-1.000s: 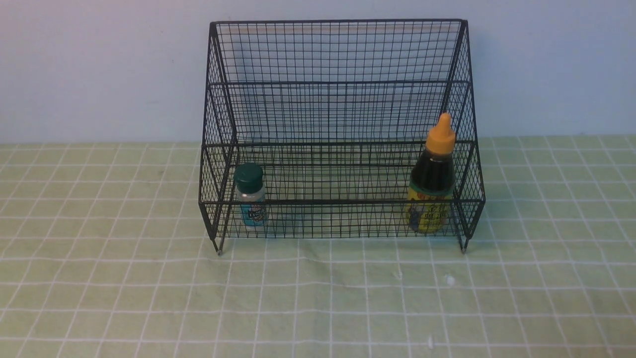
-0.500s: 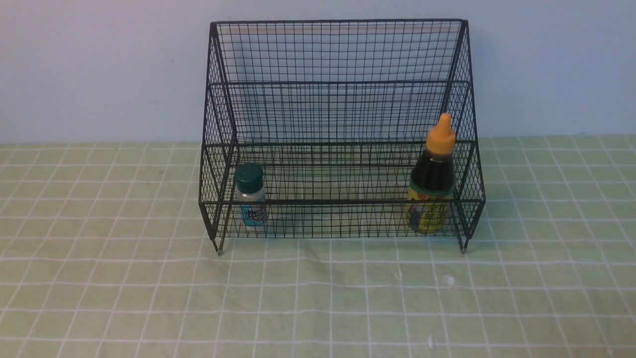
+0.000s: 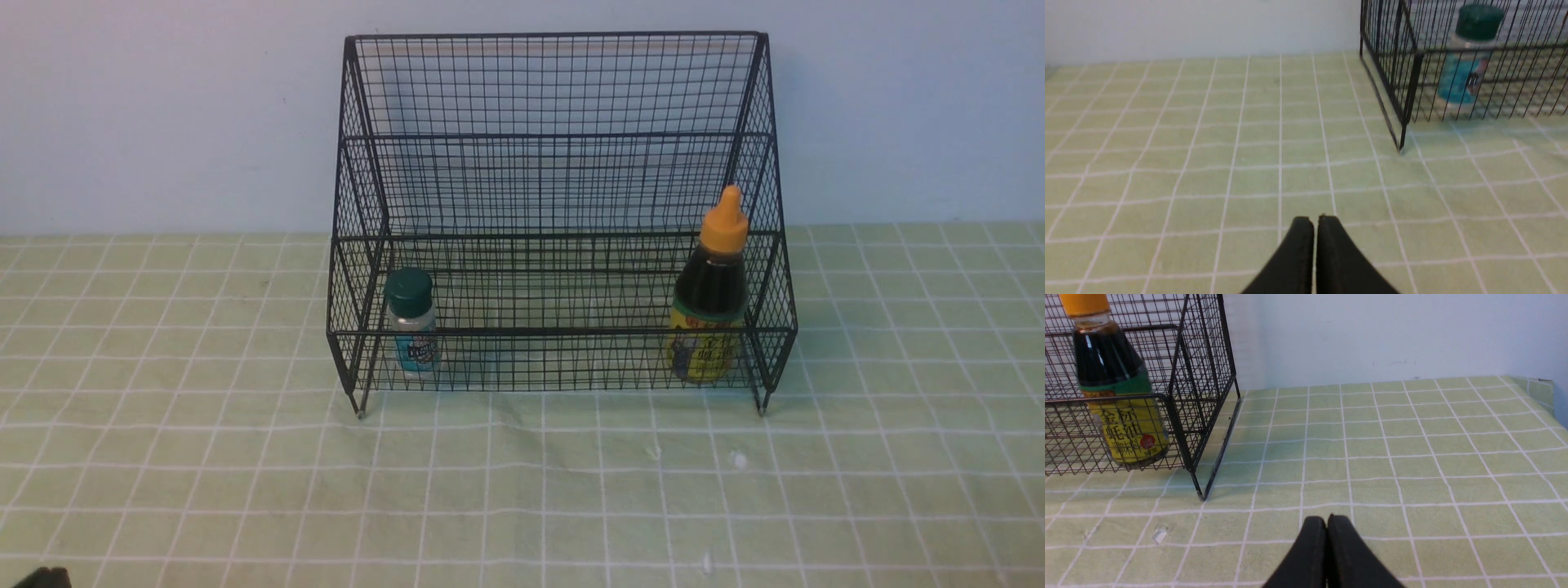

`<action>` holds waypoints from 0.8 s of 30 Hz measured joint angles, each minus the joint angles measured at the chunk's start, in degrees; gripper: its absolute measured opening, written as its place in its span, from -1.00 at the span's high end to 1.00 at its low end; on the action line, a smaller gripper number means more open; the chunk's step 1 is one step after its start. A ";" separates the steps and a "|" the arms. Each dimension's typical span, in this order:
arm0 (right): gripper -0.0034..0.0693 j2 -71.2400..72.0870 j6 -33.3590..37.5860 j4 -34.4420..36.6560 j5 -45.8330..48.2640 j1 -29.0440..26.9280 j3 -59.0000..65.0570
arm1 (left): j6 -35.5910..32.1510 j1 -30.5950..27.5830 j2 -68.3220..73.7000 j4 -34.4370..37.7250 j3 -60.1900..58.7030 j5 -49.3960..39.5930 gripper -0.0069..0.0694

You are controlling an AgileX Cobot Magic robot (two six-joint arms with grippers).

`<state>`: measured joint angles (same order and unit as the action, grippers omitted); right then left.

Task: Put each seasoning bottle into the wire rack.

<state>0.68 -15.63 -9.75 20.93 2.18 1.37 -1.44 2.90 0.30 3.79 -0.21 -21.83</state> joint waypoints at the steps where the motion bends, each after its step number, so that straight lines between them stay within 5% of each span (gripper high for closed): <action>1: 0.95 0.00 -0.06 0.00 0.00 0.00 0.00 | 0.01 -0.06 -0.14 0.00 -0.94 -0.53 0.83; 24: 0.95 0.00 -0.06 0.00 0.06 0.00 0.00 | 0.01 -0.06 -0.33 0.11 -1.17 -0.30 0.83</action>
<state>0.68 -15.69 -9.75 20.99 2.18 1.37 -1.43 2.84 -0.03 3.91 -1.38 -22.13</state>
